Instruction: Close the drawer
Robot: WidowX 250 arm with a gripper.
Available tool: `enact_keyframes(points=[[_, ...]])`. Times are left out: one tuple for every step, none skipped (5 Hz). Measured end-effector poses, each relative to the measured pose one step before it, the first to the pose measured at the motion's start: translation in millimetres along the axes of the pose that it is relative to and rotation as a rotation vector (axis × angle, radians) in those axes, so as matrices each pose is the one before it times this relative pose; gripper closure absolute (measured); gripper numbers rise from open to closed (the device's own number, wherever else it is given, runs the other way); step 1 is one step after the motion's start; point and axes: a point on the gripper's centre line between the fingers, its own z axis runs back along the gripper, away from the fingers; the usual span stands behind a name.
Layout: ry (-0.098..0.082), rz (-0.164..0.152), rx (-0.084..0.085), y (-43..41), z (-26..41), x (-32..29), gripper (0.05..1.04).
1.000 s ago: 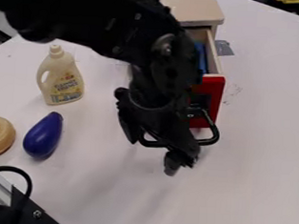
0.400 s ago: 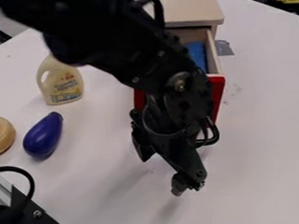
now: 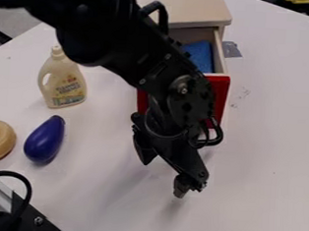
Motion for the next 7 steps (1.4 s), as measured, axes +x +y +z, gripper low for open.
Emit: enact_keyframes(points=[[-0.0014, 0.0036, -0.0087, -2.33, -6.81, 2.35, 0.089], [0.022, 0.0314, -0.0122, 3.17, -11.1, 19.16, 0.089], [-0.0125, 0.0138, 0.0019, 4.31, 0.2, 4.41, 0.089], [-0.0085, 0.0074, -0.0012, 1.33, 0.97, -0.36, 0.089], [-0.0107, 0.0263, 0.0008, 3.57, 2.04, 9.15, 0.089], [-0.0054, 0.0067, 0.0151, 5.01, -13.38, 6.59, 0.089], [-0.0048, 0.016, 0.0131, 7.14, -7.16, 10.07, 0.089]])
